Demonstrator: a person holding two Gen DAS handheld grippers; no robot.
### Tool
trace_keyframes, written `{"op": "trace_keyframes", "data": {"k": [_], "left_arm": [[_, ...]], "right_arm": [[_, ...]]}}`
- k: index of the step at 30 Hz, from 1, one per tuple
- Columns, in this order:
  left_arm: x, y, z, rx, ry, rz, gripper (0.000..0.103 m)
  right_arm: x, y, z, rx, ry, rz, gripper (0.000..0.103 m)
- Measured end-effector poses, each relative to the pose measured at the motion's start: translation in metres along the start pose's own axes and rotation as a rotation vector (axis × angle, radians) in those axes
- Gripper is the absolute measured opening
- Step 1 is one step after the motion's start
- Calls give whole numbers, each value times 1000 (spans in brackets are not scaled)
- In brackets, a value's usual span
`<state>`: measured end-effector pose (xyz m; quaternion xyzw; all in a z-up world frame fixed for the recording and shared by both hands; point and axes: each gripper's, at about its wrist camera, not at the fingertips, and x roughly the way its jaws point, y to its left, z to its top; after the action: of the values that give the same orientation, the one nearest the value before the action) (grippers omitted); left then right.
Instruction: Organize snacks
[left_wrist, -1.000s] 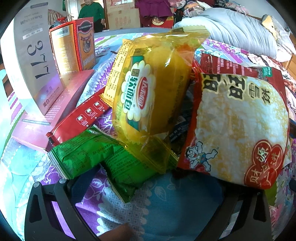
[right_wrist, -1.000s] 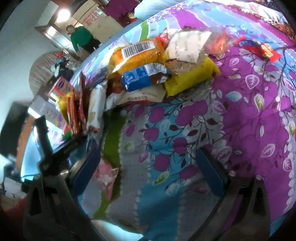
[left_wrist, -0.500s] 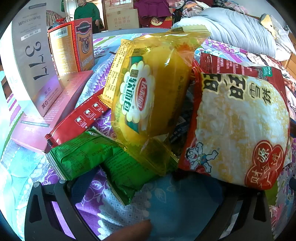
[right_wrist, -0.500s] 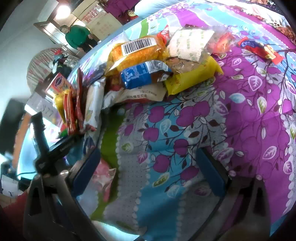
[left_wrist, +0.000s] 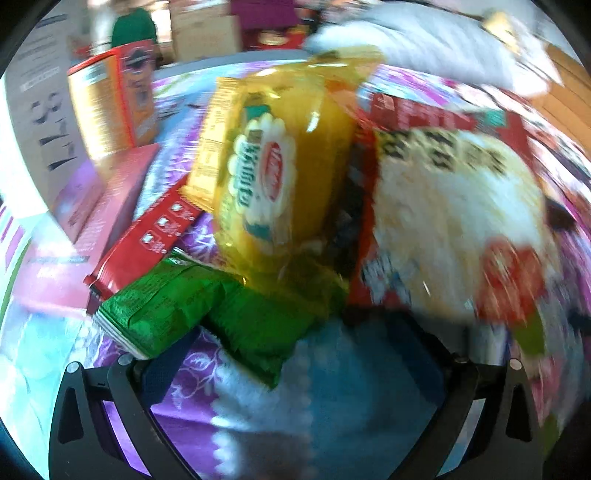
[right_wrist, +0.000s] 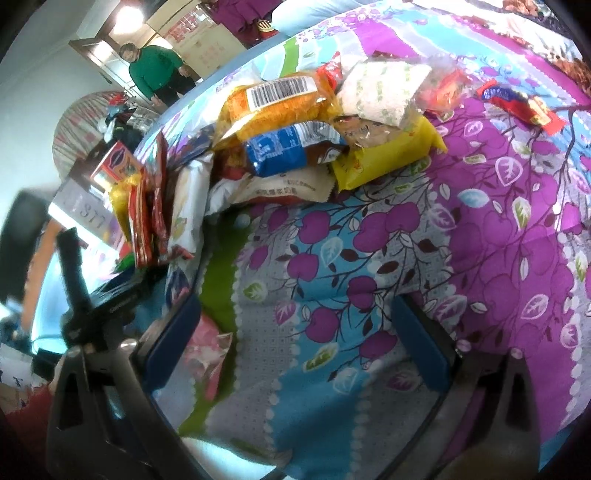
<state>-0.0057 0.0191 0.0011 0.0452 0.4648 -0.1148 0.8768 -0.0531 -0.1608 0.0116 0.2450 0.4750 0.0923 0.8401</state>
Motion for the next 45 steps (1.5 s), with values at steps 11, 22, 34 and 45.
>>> {"op": "trace_keyframes", "data": {"k": [11,22,34,45], "left_arm": [[-33,14,-42,105,-6,-96,103],[-73,26,-40,-116,-16,-276,102],[-40,26,12,-756,98,-584,101],[-9,10,35,-810,145,-455,101]], "right_arm": [[6,104,-16,-649,164,-30,81],[65,123,-32,-784,312,-75,65],[51,95,-37,-538,213,55,57],[39,68,-19,-472,222,123,57]]}}
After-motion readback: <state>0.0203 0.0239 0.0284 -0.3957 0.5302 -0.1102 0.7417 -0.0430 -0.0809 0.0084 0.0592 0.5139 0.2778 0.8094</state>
